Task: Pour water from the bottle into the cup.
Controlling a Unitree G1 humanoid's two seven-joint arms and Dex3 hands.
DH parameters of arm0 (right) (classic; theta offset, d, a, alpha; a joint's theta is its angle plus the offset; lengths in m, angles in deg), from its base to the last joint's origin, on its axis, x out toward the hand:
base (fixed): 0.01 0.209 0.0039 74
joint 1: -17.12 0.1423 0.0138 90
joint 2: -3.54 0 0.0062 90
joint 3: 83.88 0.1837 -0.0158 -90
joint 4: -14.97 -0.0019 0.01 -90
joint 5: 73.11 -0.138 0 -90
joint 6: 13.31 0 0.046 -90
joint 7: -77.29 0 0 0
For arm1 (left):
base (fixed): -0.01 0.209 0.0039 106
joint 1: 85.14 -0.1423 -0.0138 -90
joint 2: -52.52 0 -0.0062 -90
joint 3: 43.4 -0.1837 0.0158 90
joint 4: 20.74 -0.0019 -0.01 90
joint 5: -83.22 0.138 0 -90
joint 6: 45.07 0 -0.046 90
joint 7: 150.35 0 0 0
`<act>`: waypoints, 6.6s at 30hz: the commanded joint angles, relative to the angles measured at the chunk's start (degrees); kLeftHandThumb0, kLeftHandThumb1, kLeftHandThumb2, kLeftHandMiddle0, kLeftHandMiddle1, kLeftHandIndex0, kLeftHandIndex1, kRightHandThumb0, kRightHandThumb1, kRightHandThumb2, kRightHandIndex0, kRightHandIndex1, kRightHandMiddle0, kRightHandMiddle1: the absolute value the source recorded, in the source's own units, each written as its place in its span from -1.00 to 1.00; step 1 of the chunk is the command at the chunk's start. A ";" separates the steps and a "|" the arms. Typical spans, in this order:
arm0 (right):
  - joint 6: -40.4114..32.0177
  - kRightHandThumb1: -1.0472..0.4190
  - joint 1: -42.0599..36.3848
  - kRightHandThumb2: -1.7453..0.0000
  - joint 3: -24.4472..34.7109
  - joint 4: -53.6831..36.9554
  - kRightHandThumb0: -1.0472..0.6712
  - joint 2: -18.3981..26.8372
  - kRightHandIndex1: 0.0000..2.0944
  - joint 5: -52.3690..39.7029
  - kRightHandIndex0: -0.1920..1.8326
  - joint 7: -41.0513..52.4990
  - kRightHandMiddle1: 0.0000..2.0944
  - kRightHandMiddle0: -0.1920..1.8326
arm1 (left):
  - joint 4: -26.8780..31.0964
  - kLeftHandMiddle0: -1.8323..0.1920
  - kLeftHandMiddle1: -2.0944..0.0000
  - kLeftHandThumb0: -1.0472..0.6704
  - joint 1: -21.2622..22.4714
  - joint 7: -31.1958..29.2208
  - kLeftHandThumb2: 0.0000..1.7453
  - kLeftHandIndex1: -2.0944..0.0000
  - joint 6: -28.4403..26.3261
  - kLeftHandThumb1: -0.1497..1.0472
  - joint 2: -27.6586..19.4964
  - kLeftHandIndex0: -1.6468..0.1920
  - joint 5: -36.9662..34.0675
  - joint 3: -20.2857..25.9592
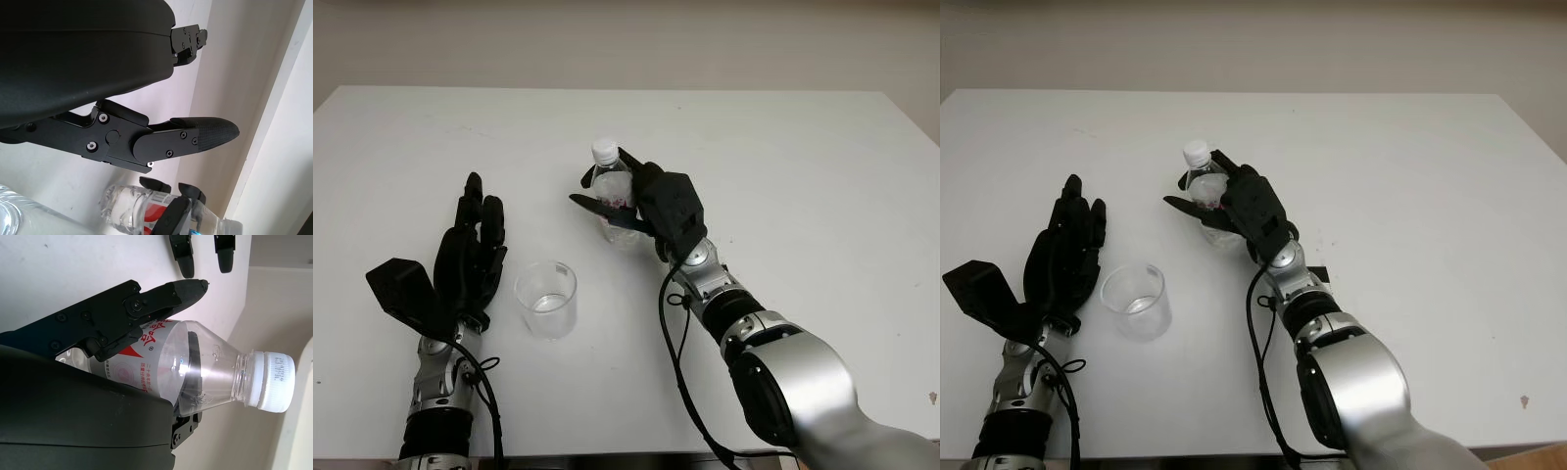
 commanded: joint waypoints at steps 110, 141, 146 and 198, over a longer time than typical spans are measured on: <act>-3.18 -1.00 13.73 0.76 -54.41 -6.07 -0.34 14.27 1.00 63.94 0.30 -80.53 0.97 -0.35 | -6.91 0.95 0.95 -0.58 1.96 -0.92 -0.40 0.96 3.61 1.00 1.97 0.97 0.27 -0.25; 16.98 -1.00 0.28 0.70 -26.33 -14.11 -0.27 12.76 1.00 25.18 0.49 -34.93 1.00 0.15 | -5.22 0.95 0.95 -0.59 0.81 -0.89 -0.40 0.95 2.08 1.00 1.83 0.97 0.25 -0.34; 16.07 -1.00 -1.98 0.69 -19.22 -16.40 -0.24 11.08 1.00 13.39 0.56 -19.76 1.00 0.20 | -4.65 0.95 0.95 -0.59 0.58 -0.39 -0.39 0.95 1.63 1.00 1.95 0.97 0.50 -0.47; -56.48 -1.00 -26.69 0.57 6.74 -70.19 -0.23 14.12 1.00 -20.81 0.76 12.80 1.00 0.28 | -1.56 0.98 0.95 -0.59 -1.40 -1.54 -0.36 0.95 -0.06 1.00 1.88 0.98 0.34 -0.63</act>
